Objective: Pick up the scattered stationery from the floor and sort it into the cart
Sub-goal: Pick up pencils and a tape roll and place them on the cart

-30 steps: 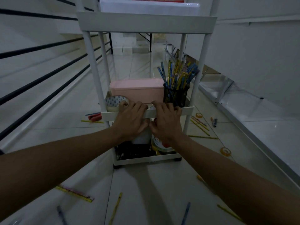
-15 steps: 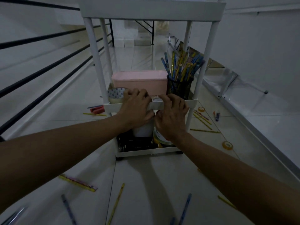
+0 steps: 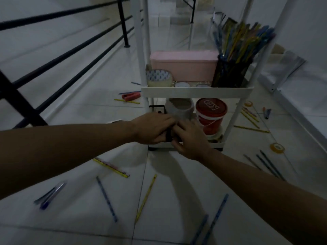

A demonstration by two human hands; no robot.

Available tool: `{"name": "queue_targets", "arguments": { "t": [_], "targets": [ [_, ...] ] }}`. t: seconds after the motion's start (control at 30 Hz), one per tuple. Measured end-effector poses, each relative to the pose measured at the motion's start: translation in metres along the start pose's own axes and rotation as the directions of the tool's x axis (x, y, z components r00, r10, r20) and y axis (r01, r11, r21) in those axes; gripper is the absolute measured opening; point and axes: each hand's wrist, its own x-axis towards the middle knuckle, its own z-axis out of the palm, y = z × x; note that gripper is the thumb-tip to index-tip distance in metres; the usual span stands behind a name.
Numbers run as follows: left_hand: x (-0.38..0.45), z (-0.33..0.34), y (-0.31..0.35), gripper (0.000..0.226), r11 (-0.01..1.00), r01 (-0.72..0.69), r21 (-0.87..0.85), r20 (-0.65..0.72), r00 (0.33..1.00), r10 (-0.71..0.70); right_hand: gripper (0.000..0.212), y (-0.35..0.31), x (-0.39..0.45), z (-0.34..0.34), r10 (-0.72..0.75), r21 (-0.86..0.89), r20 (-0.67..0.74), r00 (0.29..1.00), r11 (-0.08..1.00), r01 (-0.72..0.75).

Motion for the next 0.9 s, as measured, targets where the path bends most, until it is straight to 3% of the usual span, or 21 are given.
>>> {"name": "queue_targets", "arguments": {
  "t": [0.07, 0.17, 0.3, 0.53, 0.7, 0.8, 0.9],
  "targets": [
    [-0.018, 0.005, -0.008, 0.021, 0.996, 0.092, 0.011, 0.203, 0.975, -0.092, 0.012, -0.010, 0.003, 0.015, -0.017, 0.084, 0.112, 0.994, 0.996, 0.008],
    [-0.046, 0.012, -0.023, 0.029, 0.962, 0.223, 0.159, 0.500, 0.822, -0.273, 0.011, -0.025, 0.011, 0.037, -0.065, 0.117, 0.279, 0.958, 0.993, 0.034],
    [-0.086, 0.025, -0.042, 0.033, 0.916, 0.370, 0.158, 0.666, 0.644, -0.375, 0.013, -0.050, 0.028, 0.063, -0.090, 0.167, 0.452, 0.887, 0.986, 0.015],
    [-0.161, 0.063, -0.075, 0.039, 0.853, 0.478, 0.208, 0.752, 0.480, -0.452, 0.019, -0.091, 0.059, 0.125, -0.059, 0.188, 0.630, 0.774, 0.979, -0.079],
    [-0.211, 0.082, -0.082, 0.051, 0.822, 0.484, 0.299, 0.691, 0.484, -0.537, 0.034, -0.116, 0.075, 0.173, 0.018, 0.169, 0.695, 0.719, 0.967, -0.188],
    [-0.231, 0.089, -0.088, 0.056, 0.782, 0.528, 0.330, 0.669, 0.453, -0.588, 0.044, -0.129, 0.075, 0.197, 0.041, 0.154, 0.702, 0.711, 0.966, -0.208],
    [-0.243, 0.092, -0.098, 0.061, 0.689, 0.624, 0.368, 0.580, 0.425, -0.695, 0.046, -0.137, 0.072, 0.214, 0.070, 0.091, 0.630, 0.773, 0.982, -0.163]
  ]
}}
